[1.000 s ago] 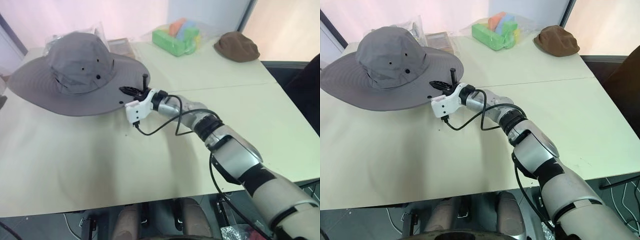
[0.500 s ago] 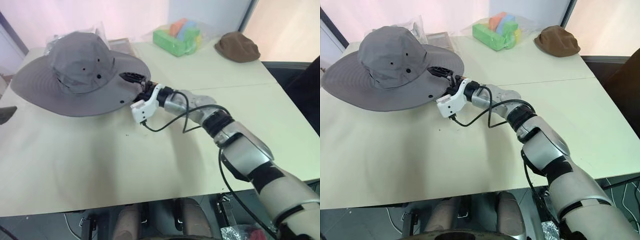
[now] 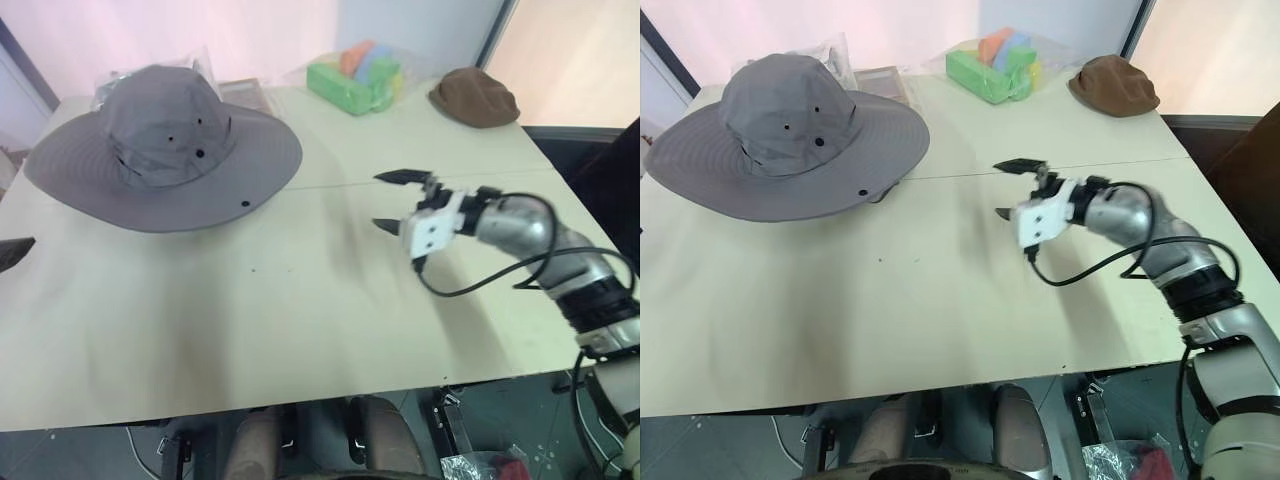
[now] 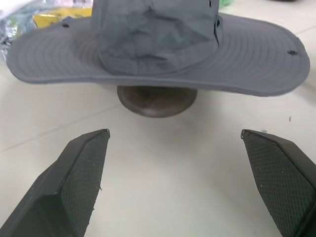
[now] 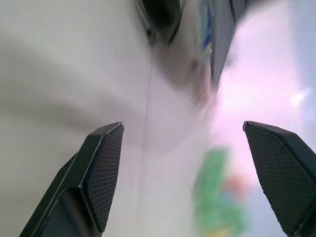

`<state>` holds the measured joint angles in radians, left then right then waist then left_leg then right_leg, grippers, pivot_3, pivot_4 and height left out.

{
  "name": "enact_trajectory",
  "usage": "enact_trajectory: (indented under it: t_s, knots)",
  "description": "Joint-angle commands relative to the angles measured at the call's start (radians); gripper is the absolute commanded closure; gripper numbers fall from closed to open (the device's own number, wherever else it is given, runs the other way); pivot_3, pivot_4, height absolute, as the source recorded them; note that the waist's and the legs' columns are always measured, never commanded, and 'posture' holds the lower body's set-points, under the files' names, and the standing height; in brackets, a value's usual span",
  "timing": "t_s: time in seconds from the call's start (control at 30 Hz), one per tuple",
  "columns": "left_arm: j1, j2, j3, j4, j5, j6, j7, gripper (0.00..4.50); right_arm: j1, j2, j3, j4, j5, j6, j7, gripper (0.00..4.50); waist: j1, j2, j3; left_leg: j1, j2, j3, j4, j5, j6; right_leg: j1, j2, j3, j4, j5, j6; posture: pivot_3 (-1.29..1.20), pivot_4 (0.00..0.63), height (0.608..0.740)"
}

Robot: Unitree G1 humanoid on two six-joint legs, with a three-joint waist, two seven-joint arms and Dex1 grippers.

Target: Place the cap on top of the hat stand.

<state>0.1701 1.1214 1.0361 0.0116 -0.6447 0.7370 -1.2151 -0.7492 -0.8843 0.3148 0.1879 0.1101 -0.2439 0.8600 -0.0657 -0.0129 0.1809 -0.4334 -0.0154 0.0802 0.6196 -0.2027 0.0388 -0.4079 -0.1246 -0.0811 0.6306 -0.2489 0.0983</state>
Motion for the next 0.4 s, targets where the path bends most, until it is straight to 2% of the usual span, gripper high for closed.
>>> enact_trajectory:
  t_s: [0.03,0.13,0.2,0.27,0.4]
  knots:
    - [0.025,0.004,0.077,-0.016,0.000,-0.021,-0.036,0.00,-0.147,-0.039,-0.172,-0.052,0.405,0.494,0.252,0.55,0.000,0.002,0.001,0.000,0.000,0.000,0.000,0.000,0.000,0.000,-0.001,0.000,0.000,0.000,0.000,0.00,0.150,0.734]
    - [0.064,-0.010,0.108,-0.030,-0.006,-0.022,-0.068,0.00,-0.278,-0.081,-0.213,0.022,0.489,0.695,0.433,0.55,0.003,0.003,0.002,0.000,0.001,-0.001,0.003,-0.006,-0.003,-0.002,-0.002,0.000,0.000,-0.002,-0.005,0.00,0.150,0.734]
    - [0.080,-0.014,0.128,-0.029,-0.003,-0.026,-0.075,0.00,-0.328,-0.098,-0.211,0.058,0.482,0.742,0.520,0.55,0.010,0.002,0.001,0.000,0.001,-0.001,0.003,-0.009,-0.004,-0.005,-0.002,0.000,-0.001,-0.003,-0.007,0.00,0.150,0.734]
    - [0.087,-0.015,0.143,-0.026,0.000,-0.024,-0.071,0.00,-0.358,-0.094,-0.210,0.079,0.469,0.776,0.561,0.55,0.015,0.001,0.001,0.000,0.001,-0.001,0.003,-0.011,-0.005,-0.005,-0.002,0.000,-0.002,-0.003,-0.007,0.00,0.150,0.734]
    - [0.092,-0.008,0.153,-0.013,0.010,-0.034,-0.065,0.00,-0.378,-0.046,-0.234,0.097,0.440,0.792,0.549,0.55,0.022,0.002,0.001,-0.003,0.001,0.002,0.003,-0.012,-0.005,-0.009,-0.005,0.000,-0.001,-0.002,-0.010,0.00,0.150,0.734]
